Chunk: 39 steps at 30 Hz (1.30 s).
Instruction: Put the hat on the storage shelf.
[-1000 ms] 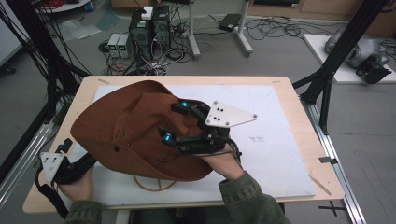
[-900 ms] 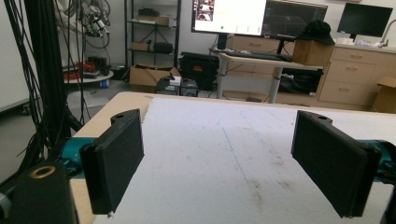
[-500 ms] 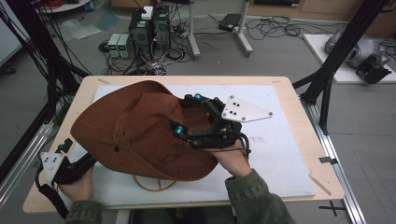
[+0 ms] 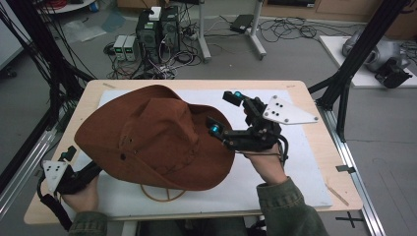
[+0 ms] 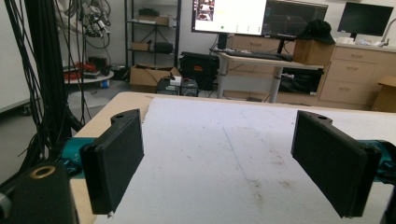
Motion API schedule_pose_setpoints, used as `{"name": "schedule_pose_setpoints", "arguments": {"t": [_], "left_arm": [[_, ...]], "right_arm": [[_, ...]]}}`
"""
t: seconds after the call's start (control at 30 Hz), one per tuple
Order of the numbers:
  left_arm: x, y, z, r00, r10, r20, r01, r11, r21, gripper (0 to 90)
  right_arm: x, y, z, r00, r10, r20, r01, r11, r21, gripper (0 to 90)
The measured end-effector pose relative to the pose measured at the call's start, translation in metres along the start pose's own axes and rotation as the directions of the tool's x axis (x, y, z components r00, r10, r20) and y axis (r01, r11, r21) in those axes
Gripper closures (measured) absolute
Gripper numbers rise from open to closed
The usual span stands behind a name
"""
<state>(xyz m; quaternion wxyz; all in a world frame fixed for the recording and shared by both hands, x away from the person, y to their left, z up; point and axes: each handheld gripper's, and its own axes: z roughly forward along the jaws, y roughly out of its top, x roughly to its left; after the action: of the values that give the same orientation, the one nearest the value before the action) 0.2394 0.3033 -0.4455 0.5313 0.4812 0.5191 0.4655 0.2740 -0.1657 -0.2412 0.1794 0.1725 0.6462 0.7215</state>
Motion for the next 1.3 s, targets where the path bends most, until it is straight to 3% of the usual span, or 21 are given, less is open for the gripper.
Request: {"name": "schedule_pose_setpoints", "arguments": {"t": [0.03, 0.23, 0.5, 0.57, 0.63, 0.73, 0.87, 1.13, 1.2, 1.27, 1.3], "left_arm": [[0.000, 0.000, 0.000, 1.0000, 0.000, 0.000, 0.000, 1.0000, 0.000, 17.1], [-0.001, 0.000, 0.000, 1.0000, 0.004, 0.001, -0.004, 1.0000, 0.001, 17.1], [-0.001, 0.000, 0.000, 1.0000, 0.009, 0.004, -0.009, 0.9999, 0.006, 17.1], [-0.001, 0.000, 0.000, 0.9999, 0.010, 0.003, -0.010, 0.9999, 0.006, 17.1], [-0.002, 0.000, 0.000, 0.9999, 0.011, 0.002, -0.011, 0.9999, 0.005, 17.1], [-0.002, 0.000, -0.001, 0.9999, 0.011, 0.003, -0.011, 0.9999, 0.004, 17.1], [-0.003, 0.000, -0.001, 0.9999, 0.010, 0.004, -0.010, 0.9999, 0.002, 17.1], [-0.005, -0.001, -0.001, 0.9999, 0.012, 0.007, -0.013, 0.9999, 0.007, 17.1], [-0.005, -0.001, -0.001, 0.9999, 0.013, 0.010, -0.013, 0.9999, 0.007, 17.1], [-0.006, -0.001, -0.001, 0.9998, 0.016, 0.013, -0.016, 0.9998, 0.007, 17.1], [-0.006, -0.001, -0.001, 0.9998, 0.015, 0.013, -0.015, 0.9999, 0.007, 17.1]], "right_arm": [[-0.004, 0.000, -0.006, 0.9996, -0.006, 0.029, 0.006, 1.000, 0.003, 15.3], [-0.016, -0.005, -0.025, 0.9962, -0.013, 0.086, 0.011, 1.000, 0.018, 14.8], [-0.040, -0.035, -0.058, 0.9880, -0.004, 0.154, 0.002, 1.000, 0.009, 12.7], [-0.050, -0.047, -0.070, 0.9820, 0.012, 0.189, -0.015, 1.000, 0.013, 12.7], [-0.052, -0.049, -0.073, 0.9803, 0.011, 0.197, -0.014, 1.000, 0.015, 12.7], [-0.059, -0.058, -0.084, 0.9712, 0.009, 0.238, -0.013, 1.000, 0.018, 12.6], [-0.068, -0.072, -0.100, 0.9528, 0.023, 0.303, -0.028, 1.000, 0.012, 12.6], [-0.083, -0.107, -0.128, 0.9071, 0.037, 0.419, -0.053, 0.998, 0.026, 12.7], [-0.087, -0.115, -0.133, 0.8942, 0.055, 0.444, -0.073, 0.997, 0.024, 12.8], [-0.090, -0.123, -0.140, 0.8755, 0.051, 0.481, -0.067, 0.998, 0.016, 12.8], [-0.091, -0.126, -0.142, 0.8708, 0.051, 0.489, -0.066, 0.998, 0.013, 12.8]]}}
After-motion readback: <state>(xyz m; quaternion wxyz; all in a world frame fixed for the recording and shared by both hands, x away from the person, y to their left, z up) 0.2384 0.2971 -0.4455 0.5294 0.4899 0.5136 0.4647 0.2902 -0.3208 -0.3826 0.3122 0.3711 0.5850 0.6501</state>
